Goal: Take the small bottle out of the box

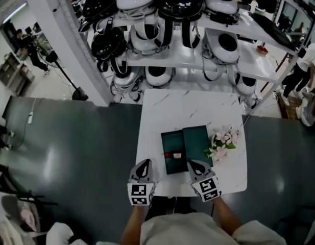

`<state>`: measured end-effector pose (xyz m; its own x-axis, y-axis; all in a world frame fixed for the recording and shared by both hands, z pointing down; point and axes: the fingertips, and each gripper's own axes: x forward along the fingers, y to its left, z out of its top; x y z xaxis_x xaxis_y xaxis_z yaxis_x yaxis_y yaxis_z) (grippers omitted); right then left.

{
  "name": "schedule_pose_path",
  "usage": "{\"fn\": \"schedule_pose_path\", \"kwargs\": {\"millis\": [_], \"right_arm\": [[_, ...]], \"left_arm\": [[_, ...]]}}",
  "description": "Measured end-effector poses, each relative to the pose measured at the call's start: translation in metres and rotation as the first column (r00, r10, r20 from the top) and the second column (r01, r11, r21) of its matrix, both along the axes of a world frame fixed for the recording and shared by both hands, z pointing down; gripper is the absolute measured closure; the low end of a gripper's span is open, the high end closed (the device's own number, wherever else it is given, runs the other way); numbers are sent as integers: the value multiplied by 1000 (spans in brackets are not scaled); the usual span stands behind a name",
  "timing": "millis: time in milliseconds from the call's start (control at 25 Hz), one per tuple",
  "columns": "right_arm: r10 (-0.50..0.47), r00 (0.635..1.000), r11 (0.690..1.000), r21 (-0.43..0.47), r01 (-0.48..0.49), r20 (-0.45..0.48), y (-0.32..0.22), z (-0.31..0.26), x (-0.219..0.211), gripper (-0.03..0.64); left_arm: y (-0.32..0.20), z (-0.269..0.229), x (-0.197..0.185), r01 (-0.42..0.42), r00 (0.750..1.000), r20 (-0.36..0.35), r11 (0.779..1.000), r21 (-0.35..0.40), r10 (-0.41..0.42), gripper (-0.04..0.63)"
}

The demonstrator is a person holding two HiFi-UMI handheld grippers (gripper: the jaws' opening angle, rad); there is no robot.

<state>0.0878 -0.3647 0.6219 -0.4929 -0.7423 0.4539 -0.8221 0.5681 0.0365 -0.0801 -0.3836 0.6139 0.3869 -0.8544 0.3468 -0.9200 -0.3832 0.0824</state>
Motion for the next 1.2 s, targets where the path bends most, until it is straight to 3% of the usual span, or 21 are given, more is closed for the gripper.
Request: {"fn": "schedule_pose_path", "kwargs": {"millis": [360, 600, 760, 960, 1080, 1200], "right_arm": [[-60, 991, 996, -72, 51, -122, -13, 42, -15, 595], [-168, 948, 985, -95, 147, -270, -22, 74, -25, 595], [-271, 874, 962, -129, 239, -404, -23, 93, -33, 595], [-377, 724, 922, -161, 352, -577, -29, 114, -40, 595], [-420, 643, 897, -186, 401, -641, -32, 125, -44, 595], [-450, 594, 881, -221, 419, -666, -33, 134, -46, 594]], "left_arm": [[-17, 36, -7, -28, 999, -20, 998, -61, 27, 577], [-26, 53, -5, -38, 999, -28, 996, -80, 36, 577], [-28, 61, -7, -34, 999, -33, 995, -95, 31, 577], [-33, 65, -10, -30, 999, -33, 994, -104, 27, 577], [-33, 67, -10, -28, 999, -33, 994, -107, 25, 577], [-32, 69, -11, -23, 999, -36, 994, -111, 19, 577]]}}
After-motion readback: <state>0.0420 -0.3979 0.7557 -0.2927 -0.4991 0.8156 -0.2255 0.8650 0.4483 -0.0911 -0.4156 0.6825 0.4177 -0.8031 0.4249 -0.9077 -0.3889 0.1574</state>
